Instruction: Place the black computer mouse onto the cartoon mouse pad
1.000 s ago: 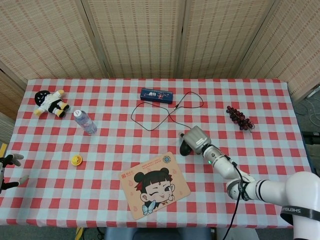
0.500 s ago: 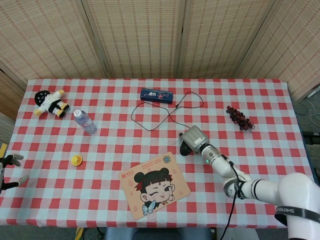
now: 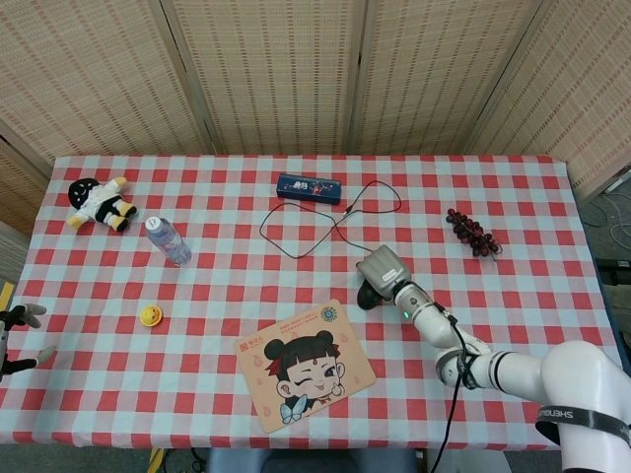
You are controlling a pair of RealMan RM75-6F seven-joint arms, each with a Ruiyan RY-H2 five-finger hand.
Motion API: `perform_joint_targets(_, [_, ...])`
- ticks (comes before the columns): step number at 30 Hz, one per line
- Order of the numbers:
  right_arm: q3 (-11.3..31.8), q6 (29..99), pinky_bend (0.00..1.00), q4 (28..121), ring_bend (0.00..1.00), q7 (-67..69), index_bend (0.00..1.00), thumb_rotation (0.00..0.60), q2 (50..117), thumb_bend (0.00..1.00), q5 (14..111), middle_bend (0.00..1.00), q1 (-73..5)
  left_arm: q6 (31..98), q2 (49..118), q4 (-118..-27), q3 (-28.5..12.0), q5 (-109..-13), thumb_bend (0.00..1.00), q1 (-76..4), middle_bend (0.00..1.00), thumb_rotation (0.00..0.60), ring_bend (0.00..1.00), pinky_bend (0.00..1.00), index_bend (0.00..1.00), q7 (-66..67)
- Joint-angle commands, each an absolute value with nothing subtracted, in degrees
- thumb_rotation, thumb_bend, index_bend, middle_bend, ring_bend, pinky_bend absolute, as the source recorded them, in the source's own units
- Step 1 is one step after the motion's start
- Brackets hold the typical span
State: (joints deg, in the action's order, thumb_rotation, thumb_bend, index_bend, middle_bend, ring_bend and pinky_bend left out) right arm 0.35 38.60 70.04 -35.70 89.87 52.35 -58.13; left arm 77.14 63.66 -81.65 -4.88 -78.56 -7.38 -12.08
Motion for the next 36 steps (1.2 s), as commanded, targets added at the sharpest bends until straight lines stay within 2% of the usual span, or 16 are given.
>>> perform_joint_targets(1, [0.44, 38.71, 1.00, 70.24, 0.95, -35.56, 0.49, 0.600, 89.68, 0.11, 52.49, 1.00, -58.12, 77.20, 63.66, -81.65, -4.88, -78.58, 0.16, -7.36, 0.48, 0.600, 0.41, 0.65, 0.45, -12.02])
perform_joint_targets(8, [1.04, 38.76, 1.00, 71.61, 0.96, -33.94, 0.57, 0.600, 88.57, 0.14, 54.35, 1.00, -58.18, 78.28, 63.70, -82.15, -4.71, -79.09, 0.16, -6.97, 0.48, 0.600, 0.41, 0.65, 0.45, -11.01])
perform_joint_targets(22, [2.02, 39.49, 1.00, 74.87, 0.96, -29.09, 0.57, 0.600, 87.97, 0.18, 65.73, 1.00, -59.43, 81.76, 63.41, -81.94, -2.74, -82.11, 0.16, -4.75, 0.48, 0.600, 0.41, 0.65, 0.45, -10.79])
perform_joint_targets(29, [1.37, 40.21, 1.00, 75.14, 0.96, -25.91, 0.57, 0.600, 88.77, 0.20, 74.07, 1.00, -60.29, 82.38, 63.98, -79.91, -1.69, -83.66, 0.16, -4.14, 0.48, 0.600, 0.41, 0.65, 0.45, -11.97])
perform_joint_targets(36, [-0.28, 40.93, 1.00, 76.51, 0.96, -24.76, 0.57, 0.600, 87.58, 0.26, 82.81, 1.00, -61.76, 82.90, 63.94, -79.58, -1.72, -84.08, 0.16, -4.00, 0.48, 0.600, 0.41, 0.65, 0.44, -12.09])
